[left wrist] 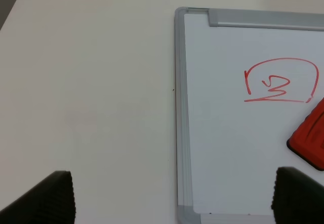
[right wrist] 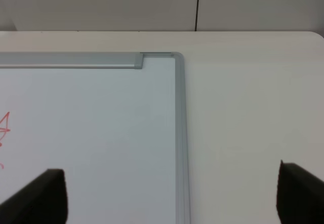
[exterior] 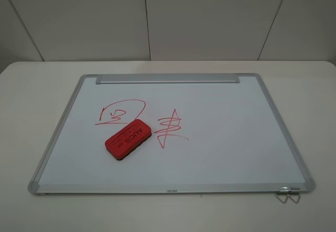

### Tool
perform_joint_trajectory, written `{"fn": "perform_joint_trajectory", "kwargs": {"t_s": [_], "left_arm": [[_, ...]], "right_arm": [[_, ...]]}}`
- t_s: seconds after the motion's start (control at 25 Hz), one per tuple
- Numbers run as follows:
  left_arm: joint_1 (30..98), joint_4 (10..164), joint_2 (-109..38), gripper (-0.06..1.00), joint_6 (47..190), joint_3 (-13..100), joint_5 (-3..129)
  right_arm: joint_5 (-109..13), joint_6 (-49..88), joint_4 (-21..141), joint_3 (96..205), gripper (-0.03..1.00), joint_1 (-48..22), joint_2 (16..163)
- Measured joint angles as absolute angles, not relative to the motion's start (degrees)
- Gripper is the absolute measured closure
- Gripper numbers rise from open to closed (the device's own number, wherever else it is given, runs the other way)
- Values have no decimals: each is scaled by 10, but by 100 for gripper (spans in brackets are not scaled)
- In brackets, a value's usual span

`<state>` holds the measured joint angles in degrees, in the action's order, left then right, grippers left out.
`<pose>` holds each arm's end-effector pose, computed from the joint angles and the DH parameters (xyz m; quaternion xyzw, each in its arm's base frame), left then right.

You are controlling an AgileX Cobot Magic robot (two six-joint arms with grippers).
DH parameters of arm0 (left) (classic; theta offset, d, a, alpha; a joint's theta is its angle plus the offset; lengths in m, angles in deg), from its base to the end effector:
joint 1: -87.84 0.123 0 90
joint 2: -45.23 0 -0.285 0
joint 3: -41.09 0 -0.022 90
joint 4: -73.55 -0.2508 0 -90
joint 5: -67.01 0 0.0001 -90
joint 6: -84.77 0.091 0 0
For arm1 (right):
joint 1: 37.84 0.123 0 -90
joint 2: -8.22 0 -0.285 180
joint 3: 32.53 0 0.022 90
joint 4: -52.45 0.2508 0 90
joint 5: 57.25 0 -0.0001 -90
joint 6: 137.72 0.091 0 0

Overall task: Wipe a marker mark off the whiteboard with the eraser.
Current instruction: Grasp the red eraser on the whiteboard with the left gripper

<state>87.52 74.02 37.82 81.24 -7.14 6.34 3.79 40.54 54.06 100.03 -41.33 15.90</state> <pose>-0.0065 -0.0006 0.2790 -0.0236 0.8491 -0.0218 0.5272 -0.0075 0.0027 0.2824 0.0122 0.8486 -0.0101 0.5288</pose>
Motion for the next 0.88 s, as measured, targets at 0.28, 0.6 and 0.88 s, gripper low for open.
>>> {"fn": "perform_joint_trajectory", "kwargs": {"t_s": [0.28,0.6,0.88], "left_arm": [[875,740,378,17,812,-71,63],[875,740,378,17,812,-71,63],[875,740,378,17,812,-71,63]], "right_arm": [[38,405,541,1000,26,-413,159],[38,405,541,1000,26,-413,159],[38,405,541,1000,26,-413,159]]}}
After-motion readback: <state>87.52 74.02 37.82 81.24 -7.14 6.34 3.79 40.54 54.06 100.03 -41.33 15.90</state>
